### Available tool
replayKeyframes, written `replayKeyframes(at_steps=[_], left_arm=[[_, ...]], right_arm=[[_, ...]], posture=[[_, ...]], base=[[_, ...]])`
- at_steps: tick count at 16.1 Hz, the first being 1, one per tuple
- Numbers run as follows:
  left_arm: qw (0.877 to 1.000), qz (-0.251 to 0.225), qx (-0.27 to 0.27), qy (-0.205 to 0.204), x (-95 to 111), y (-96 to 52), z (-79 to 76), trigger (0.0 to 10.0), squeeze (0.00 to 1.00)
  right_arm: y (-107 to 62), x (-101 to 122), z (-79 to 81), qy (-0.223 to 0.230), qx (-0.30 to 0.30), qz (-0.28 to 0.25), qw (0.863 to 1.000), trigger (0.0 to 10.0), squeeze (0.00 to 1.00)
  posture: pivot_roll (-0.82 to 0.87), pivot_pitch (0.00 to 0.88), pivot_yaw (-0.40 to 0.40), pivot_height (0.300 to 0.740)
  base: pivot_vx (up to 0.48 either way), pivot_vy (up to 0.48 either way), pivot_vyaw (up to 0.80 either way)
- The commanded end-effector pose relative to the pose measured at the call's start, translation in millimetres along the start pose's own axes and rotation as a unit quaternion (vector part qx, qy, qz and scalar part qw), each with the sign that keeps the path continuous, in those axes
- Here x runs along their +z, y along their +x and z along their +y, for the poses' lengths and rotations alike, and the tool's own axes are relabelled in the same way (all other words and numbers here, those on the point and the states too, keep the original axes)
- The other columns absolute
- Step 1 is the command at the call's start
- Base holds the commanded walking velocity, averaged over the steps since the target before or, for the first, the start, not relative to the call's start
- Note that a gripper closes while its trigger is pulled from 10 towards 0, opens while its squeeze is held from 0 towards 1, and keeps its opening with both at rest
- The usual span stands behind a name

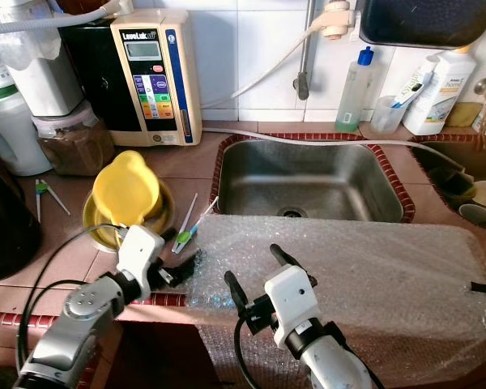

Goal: Kitchen organization

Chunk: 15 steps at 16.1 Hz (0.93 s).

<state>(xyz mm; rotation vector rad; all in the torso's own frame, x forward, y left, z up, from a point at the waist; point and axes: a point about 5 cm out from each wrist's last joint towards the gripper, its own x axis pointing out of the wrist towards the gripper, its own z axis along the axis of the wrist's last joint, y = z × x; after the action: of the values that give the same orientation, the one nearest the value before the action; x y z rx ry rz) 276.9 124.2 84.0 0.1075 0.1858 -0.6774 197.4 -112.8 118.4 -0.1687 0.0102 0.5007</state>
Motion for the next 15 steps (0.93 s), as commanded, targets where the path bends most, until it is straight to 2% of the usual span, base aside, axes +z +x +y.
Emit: replayKeyframes(at_steps=[1,2,3,6,9,10,12,13,14,15], left_arm=[[1.000,0.018,-0.006,-0.007,-5.9,1.3,-1.9,5.8,0.00],[1.000,0.017,-0.005,-0.007,-4.9,1.9,-1.9,9.3,0.00],[1.000,0.009,0.002,-0.001,0.8,3.1,0.5,10.0,0.00],[1.000,-0.003,0.008,0.010,10.1,4.9,5.9,10.0,0.00],[1.000,0.006,0.010,0.013,9.1,6.6,11.7,10.0,0.00],[1.000,0.007,0.009,0.013,9.8,8.2,12.5,5.9,0.00],[1.000,0.023,0.002,0.013,7.7,12.0,12.6,1.4,0.00],[0.999,0.039,0.001,0.015,5.2,14.5,12.9,3.0,0.00],[0.999,0.045,0.004,0.015,4.0,15.2,13.9,2.5,0.00],[0.999,0.049,0.005,0.016,3.5,15.9,14.5,1.5,0.00]], right_arm=[[-0.3,-0.6,0.9,0.001,0.003,0.001,1.000,10.0,0.00],[-0.4,-0.6,1.1,0.000,0.003,0.001,1.000,10.0,0.00],[-0.7,-0.3,1.4,0.000,0.003,0.000,1.000,10.0,0.00],[-0.5,-0.4,2.2,0.000,0.002,0.000,1.000,10.0,0.00],[0.8,-0.1,2.6,-0.002,0.002,-0.001,1.000,10.0,0.00],[1.0,-0.1,2.9,-0.003,0.003,-0.001,1.000,10.0,0.00],[1.5,-0.2,3.4,-0.005,0.004,-0.001,1.000,10.0,0.00],[1.4,-0.2,3.5,-0.005,0.005,-0.001,1.000,10.0,0.00],[1.3,-0.3,3.6,-0.005,0.005,-0.001,1.000,10.0,0.00],[1.3,-0.3,3.7,-0.006,0.005,0.000,1.000,10.0,0.00]], posture=[[0.05,0.002,0.054,0.740],[0.05,0.002,0.055,0.740],[0.05,0.003,0.056,0.740],[0.05,0.005,0.057,0.740],[0.06,0.007,0.058,0.740],[0.06,0.007,0.058,0.740],[0.06,0.009,0.058,0.740],[0.06,0.009,0.058,0.740],[0.06,0.011,0.060,0.740],[0.05,0.011,0.060,0.740]], base=[[0.000,0.000,0.00],[0.000,0.000,0.00],[0.000,0.000,0.00],[0.000,0.000,0.00],[0.000,0.000,0.00],[0.000,0.000,0.00],[0.000,0.000,0.00],[0.000,0.000,0.00],[0.000,0.000,0.00],[0.000,0.000,0.00]])
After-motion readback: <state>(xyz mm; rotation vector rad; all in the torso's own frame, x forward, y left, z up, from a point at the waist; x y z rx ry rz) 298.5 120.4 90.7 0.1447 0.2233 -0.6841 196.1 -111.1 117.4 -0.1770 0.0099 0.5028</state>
